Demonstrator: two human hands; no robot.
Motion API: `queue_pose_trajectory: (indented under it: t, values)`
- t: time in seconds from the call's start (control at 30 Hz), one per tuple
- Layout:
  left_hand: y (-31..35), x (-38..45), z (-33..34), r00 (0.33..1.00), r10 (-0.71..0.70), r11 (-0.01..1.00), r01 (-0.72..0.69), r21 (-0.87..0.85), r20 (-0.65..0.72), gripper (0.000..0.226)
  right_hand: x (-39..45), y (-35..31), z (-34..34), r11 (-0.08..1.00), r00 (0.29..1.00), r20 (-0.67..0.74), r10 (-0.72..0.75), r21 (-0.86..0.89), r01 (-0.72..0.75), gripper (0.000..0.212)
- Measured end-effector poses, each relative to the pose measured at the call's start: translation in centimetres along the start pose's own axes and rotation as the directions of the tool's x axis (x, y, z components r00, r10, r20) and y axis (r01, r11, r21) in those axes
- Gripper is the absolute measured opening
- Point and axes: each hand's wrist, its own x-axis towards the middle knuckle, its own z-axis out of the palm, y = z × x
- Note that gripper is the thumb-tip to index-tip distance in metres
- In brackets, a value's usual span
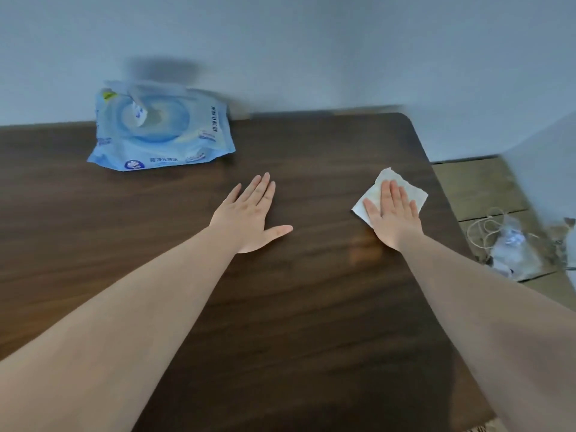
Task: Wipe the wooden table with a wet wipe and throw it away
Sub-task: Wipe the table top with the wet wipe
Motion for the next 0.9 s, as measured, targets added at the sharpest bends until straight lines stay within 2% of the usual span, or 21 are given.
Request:
queue_pose_trajectory:
  t: [0.17, 0.4, 0.5, 0.6, 0.67, 0.77, 0.9]
  values:
    - [2.1, 1.6, 1.0, 0.997, -0.055, 0.998, 0.054, 0.027, 0.058, 0.099, 1.0, 3.5, -0.3, 0.998, 0.999, -0.015, 0.051, 0.021, -0.051, 0.070]
    - [2.1, 1.3, 0.9, 0.996, -0.074, 0.997, 0.074, 0.003, 0.043, 0.098, 0.9, 2.9, -0.3, 0.999, 1.000, -0.002, 0.031, 0.023, -0.031, 0.067]
    - [2.0, 0.0, 0.8, 0.996, -0.069, 0.997, 0.071, -0.028, 0.053, 0.092, 0.5, 0.8, -0.2, 0.999, 0.999, 0.018, -0.036, 0.003, 0.036, 0.067]
    - [0.4, -2.5, 1.1, 0.993, -0.112, 0.992, 0.115, -0.054, 0.040, 0.090, 0.1, -3.8, 0.0, 0.983, 0.983, 0.037, -0.180, -0.019, 0.181, 0.067]
    - [-1.8, -4.6, 1.3, 0.983, -0.183, 0.980, 0.185, -0.080, 0.030, 0.090, -0.5, -8.1, 0.2, 0.948, 0.949, 0.043, -0.313, -0.051, 0.315, 0.068]
    - [-6.1, -8.6, 1.8, 0.948, -0.319, 0.943, 0.316, -0.104, -0.008, 0.089, -2.4, -15.5, 0.9, 0.851, 0.855, 0.084, -0.511, -0.092, 0.518, 0.067]
    - [-12.6, -15.8, 3.1, 0.839, -0.544, 0.831, 0.537, -0.147, -0.012, 0.089, -5.6, -25.7, 2.9, 0.686, 0.699, 0.142, -0.700, -0.138, 0.715, 0.066]
